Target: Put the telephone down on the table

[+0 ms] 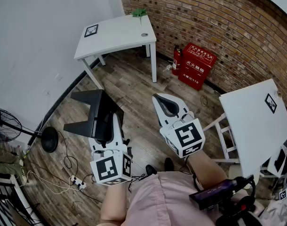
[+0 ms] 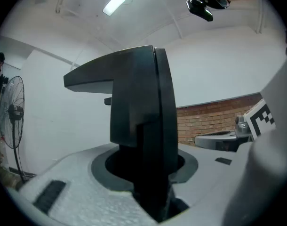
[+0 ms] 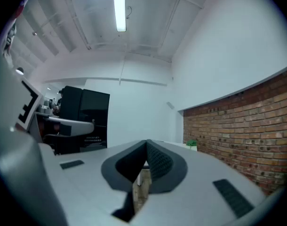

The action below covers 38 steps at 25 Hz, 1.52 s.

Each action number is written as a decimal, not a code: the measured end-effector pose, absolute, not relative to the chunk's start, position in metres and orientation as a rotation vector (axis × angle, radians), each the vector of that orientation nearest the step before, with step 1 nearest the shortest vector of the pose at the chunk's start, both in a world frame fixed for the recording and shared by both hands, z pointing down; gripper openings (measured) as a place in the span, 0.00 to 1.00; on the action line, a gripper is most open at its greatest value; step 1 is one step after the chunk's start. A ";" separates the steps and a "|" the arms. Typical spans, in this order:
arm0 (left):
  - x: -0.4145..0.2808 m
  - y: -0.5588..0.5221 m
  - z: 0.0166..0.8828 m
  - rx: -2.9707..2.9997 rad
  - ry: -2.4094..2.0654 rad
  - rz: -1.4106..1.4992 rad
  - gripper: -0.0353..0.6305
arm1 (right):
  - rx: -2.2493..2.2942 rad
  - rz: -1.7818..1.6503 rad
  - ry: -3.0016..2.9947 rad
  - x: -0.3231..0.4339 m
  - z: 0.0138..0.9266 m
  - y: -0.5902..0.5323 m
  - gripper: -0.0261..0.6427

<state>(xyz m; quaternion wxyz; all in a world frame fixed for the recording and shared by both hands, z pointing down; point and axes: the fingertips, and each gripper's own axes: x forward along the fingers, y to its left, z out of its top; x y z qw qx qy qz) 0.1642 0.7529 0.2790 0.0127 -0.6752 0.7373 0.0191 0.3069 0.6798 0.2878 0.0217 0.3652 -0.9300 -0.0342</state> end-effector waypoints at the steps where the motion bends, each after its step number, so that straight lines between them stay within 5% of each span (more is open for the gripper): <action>1: 0.167 0.752 0.279 -2.105 2.297 0.058 0.30 | 1.131 -0.107 -2.882 0.309 0.288 0.679 0.04; 18: 0.214 0.727 0.284 -2.387 2.066 0.009 0.30 | 0.980 0.026 -2.987 0.333 0.286 0.666 0.05; 26: 0.238 0.708 0.261 -2.601 1.760 0.053 0.30 | 0.484 0.144 -3.175 0.320 0.263 0.670 0.36; 38: 0.253 0.686 0.274 -2.960 1.231 0.014 0.30 | -0.201 0.219 -3.268 0.274 0.228 0.671 0.53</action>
